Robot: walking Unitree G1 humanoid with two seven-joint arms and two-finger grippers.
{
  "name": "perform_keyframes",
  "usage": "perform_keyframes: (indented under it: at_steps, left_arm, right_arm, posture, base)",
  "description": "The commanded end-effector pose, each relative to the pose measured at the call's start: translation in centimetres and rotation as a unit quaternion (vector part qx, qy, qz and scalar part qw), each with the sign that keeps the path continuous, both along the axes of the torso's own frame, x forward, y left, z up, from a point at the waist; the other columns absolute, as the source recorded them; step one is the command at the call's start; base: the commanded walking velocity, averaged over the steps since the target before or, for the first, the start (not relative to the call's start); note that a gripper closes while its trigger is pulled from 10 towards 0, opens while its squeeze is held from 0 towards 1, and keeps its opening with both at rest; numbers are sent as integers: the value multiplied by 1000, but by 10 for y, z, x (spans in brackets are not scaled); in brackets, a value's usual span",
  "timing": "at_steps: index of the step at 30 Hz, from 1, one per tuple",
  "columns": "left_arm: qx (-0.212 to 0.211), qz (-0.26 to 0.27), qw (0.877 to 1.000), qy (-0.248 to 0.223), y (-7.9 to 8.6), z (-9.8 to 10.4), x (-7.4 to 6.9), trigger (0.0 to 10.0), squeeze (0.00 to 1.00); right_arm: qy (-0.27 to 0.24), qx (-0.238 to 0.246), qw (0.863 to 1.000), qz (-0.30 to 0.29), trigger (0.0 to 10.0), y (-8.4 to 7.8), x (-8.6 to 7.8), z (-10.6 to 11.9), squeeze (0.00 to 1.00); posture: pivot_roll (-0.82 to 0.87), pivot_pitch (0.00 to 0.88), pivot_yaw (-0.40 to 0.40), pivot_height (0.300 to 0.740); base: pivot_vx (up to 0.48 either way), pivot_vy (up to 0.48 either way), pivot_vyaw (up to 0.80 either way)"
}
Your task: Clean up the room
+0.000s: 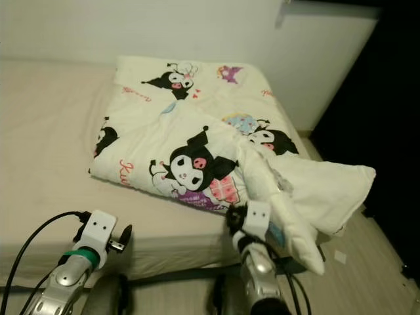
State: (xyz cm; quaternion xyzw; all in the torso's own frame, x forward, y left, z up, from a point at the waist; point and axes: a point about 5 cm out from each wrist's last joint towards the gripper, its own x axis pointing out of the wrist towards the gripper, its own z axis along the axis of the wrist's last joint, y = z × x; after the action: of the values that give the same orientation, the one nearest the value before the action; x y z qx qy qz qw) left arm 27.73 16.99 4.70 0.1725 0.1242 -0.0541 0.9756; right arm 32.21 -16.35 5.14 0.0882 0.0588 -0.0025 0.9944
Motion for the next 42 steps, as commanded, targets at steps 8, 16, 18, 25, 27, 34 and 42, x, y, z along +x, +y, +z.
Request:
perform_keyframes:
  at_steps: [8, 16, 18, 25, 27, 34, 42]
  left_arm:
    - [30, -26, 999, -3, -4, 1, -10, 10000, 0]
    - [33, -20, 999, -7, 2, 5, -19, 10000, 0]
    - [34, -20, 999, -6, 2, 5, -20, 10000, 0]
    - [36, -22, 999, -5, 1, 7, -23, 10000, 0]
    - [38, -26, 999, -1, 0, 6, -24, 10000, 0]
    - [31, -34, 999, -2, -2, 9, -24, 10000, 0]
    - [31, -38, 999, 2, -2, 8, -24, 10000, 0]
  right_arm:
    - [-14, -20, 999, -43, 10000, -30, 25, 28, 1000]
    - [-85, -62, 993, -50, 10000, -53, 41, 67, 1000]
    - [-85, -76, 992, -50, 10000, -55, 41, 69, 1000]
    - [-113, -98, 987, -49, 10000, -59, 43, 80, 1000]
    - [-102, -124, 986, -44, 10000, -59, 43, 76, 1000]
    - [-18, -237, 966, -99, 10000, -80, 37, 61, 1000]
    - [71, -148, 985, -46, 10000, -75, 32, 36, 0]
  posture:
    - [194, 18, -57, 575]
    - [210, 49, -63, 575]
    - [213, 57, -62, 575]
    - [215, 66, -53, 575]
    - [215, 66, -53, 575]
    - [215, 66, -53, 575]
    - [203, 51, -49, 575]
  base:
    - [0, 0, 0]
    - [0, 0, 0]
    - [0, 0, 0]
    - [0, 0, 0]
    - [0, 0, 0]
    - [0, 0, 0]
    - [0, 0, 0]
